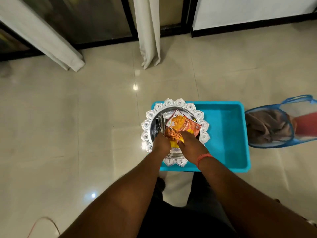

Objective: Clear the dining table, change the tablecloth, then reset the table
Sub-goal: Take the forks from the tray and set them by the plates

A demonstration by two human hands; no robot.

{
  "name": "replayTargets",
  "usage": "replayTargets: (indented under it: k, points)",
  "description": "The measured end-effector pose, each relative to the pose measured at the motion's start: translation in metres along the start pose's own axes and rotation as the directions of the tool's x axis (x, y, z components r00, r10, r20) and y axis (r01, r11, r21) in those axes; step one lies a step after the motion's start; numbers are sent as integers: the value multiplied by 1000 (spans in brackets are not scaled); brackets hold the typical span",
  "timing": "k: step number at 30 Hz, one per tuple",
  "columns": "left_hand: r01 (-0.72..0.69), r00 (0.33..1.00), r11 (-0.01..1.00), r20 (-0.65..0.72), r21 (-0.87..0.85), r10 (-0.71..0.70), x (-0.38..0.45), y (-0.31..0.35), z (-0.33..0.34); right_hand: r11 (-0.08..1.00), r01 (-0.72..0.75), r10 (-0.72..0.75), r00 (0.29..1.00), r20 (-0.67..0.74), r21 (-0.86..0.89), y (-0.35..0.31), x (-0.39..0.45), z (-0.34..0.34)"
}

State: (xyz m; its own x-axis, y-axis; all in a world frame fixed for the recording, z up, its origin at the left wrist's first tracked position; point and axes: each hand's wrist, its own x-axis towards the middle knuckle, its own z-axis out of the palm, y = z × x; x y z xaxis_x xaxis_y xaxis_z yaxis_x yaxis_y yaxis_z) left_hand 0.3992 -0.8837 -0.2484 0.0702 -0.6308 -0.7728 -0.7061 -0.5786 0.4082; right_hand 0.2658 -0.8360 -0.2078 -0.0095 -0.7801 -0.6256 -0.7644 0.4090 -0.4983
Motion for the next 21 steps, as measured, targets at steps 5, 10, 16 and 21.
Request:
replayTargets:
  k: [5,10,16,21]
  points:
    - [-382,914,886,249,262,320,-23,3,-55,1000,12,-14,980,-200,-12,-34,-8,8]
    - [-658,744,589,527,469,411,-41,24,-80,923,92,-244,891,-384,-373,-44,-35,-13]
    - [-856,513,166,760,490,399,-82,72,-75,875,-55,-90,958,-273,-482,-26,-81,-23]
    - [-886,428,31,791,463,437,-112,100,-52,972,-176,116,937,-330,-158,1,-129,-9]
